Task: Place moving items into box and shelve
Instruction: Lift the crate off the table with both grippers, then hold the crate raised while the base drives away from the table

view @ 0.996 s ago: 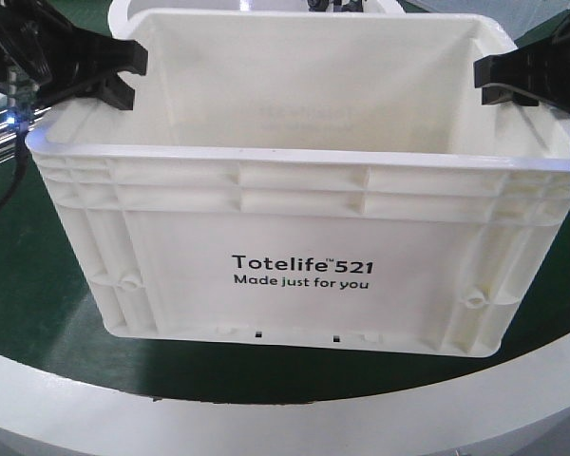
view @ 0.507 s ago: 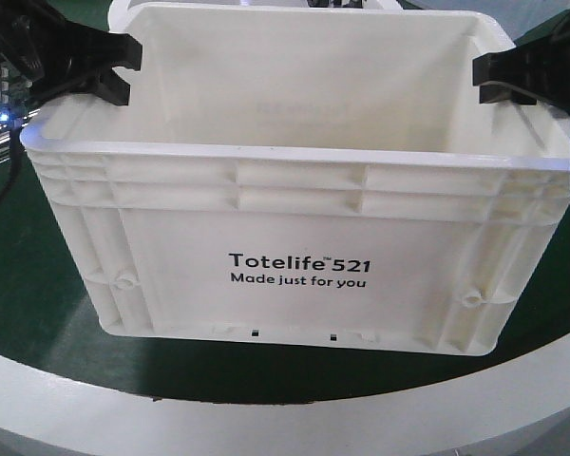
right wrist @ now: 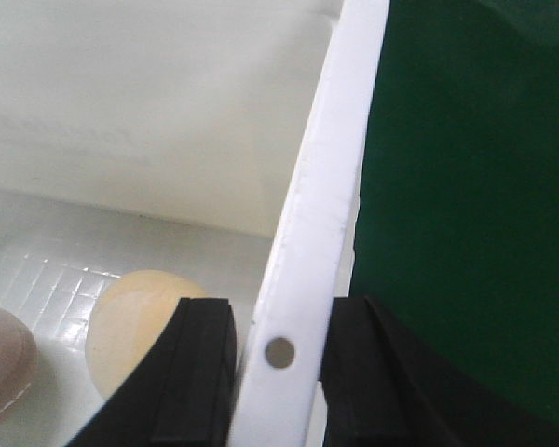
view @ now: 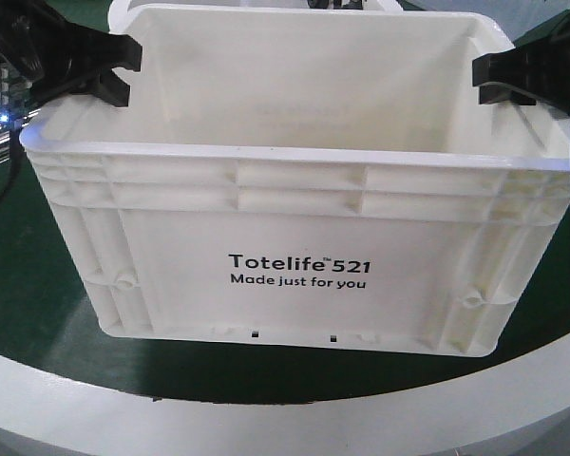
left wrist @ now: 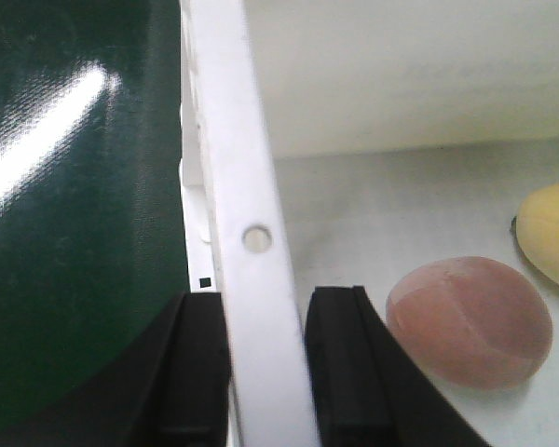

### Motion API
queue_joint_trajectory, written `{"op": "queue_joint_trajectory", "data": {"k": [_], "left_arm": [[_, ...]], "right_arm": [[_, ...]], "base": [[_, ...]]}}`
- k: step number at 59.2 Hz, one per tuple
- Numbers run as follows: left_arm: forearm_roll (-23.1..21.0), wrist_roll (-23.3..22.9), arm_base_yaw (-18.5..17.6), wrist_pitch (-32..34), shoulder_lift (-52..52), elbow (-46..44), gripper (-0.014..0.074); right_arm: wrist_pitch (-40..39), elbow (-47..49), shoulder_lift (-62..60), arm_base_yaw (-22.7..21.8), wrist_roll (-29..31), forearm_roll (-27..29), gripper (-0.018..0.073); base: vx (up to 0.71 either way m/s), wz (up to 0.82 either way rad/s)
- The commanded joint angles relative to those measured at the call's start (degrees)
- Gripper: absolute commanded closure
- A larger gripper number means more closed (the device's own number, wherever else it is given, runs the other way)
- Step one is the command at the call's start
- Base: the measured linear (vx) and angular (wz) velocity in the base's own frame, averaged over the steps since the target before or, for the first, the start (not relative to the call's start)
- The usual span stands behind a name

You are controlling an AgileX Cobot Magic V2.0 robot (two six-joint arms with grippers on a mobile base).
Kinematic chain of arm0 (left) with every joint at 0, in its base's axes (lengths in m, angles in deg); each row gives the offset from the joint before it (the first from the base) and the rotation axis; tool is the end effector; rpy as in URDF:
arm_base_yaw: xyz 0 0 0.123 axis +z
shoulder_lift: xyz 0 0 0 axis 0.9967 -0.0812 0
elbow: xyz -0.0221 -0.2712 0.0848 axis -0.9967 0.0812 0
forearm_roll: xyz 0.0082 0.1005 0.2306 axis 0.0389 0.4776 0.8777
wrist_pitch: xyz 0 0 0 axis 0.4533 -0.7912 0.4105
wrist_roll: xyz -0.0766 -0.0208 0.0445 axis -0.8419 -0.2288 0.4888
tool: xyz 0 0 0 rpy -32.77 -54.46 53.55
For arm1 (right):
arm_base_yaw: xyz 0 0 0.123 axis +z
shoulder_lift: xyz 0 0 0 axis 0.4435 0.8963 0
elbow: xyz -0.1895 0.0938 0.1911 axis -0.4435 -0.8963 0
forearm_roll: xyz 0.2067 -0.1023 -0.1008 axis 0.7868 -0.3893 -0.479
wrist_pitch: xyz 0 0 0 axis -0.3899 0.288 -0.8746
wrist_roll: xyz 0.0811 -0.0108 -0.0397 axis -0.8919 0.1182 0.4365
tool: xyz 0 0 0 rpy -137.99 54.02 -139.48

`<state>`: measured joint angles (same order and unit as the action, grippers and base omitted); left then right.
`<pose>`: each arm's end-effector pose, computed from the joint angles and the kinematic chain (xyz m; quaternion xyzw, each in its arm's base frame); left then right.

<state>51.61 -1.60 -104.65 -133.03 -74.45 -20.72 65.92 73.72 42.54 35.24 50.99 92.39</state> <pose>0.2894 -0.1120 0.3918 0.0761 0.9408 -0.1388 0.2997 0.2807 0.0528 0.3745 -0.0549 0.9254 0.0871 0.3647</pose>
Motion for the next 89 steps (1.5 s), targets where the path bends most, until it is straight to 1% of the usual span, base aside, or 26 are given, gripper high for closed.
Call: {"op": "queue_joint_trajectory", "data": {"k": [1,55,89], "left_arm": [[-4.95,0.73,-0.76,7.26,4.05,-2.64,0.0602],[-5.00,0.73,-0.71,7.32,4.05,-2.64,0.0602],[-4.96,0.73,-0.71,7.26,4.05,-2.64,0.0602]], "right_arm": [[-6.76,2.40,-2.14,0.21,-1.11,1.94,0.0565],[-6.45,2.40,-2.14,0.21,-1.11,1.94,0.0565],[-6.45,2.40,-2.14,0.21,-1.11,1.94,0.0565]], "base": [[0.00,0.00],[-0.02,0.02],[-0.08,0.23]]}}
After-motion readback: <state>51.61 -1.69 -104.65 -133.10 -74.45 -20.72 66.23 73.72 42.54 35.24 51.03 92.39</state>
